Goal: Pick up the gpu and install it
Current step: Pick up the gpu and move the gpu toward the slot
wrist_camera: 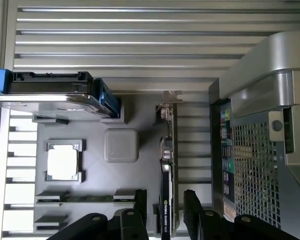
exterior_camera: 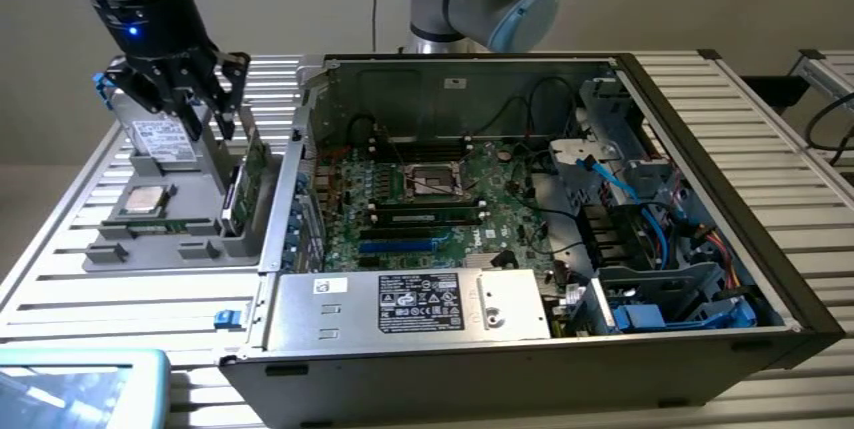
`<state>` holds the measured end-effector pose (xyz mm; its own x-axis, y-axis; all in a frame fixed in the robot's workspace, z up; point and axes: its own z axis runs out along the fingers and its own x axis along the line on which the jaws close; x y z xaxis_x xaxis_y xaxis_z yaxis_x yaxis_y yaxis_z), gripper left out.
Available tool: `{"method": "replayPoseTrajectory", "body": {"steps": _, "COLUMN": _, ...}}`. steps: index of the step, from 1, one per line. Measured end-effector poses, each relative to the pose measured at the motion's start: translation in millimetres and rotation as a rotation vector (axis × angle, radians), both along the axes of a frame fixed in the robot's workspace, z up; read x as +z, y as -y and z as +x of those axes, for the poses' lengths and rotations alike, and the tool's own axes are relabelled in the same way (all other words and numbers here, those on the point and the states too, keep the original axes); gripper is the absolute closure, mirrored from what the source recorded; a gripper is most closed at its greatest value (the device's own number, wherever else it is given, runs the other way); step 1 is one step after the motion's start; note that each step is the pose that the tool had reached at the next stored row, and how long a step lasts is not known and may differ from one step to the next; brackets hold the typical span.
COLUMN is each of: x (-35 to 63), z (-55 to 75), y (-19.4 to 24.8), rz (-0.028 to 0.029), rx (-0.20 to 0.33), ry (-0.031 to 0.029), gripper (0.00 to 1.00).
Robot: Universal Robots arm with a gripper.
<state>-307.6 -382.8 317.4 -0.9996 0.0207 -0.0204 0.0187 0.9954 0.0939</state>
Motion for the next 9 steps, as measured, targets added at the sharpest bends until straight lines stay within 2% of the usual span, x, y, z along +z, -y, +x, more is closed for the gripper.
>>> {"method": "replayPoseTrajectory", "body": {"steps": 9, "x": -16.5, "z": 0.0, "y": 0.0, "rz": 0.0003, "rx": 0.003, "ry": 0.0001, "gripper": 0.56}}
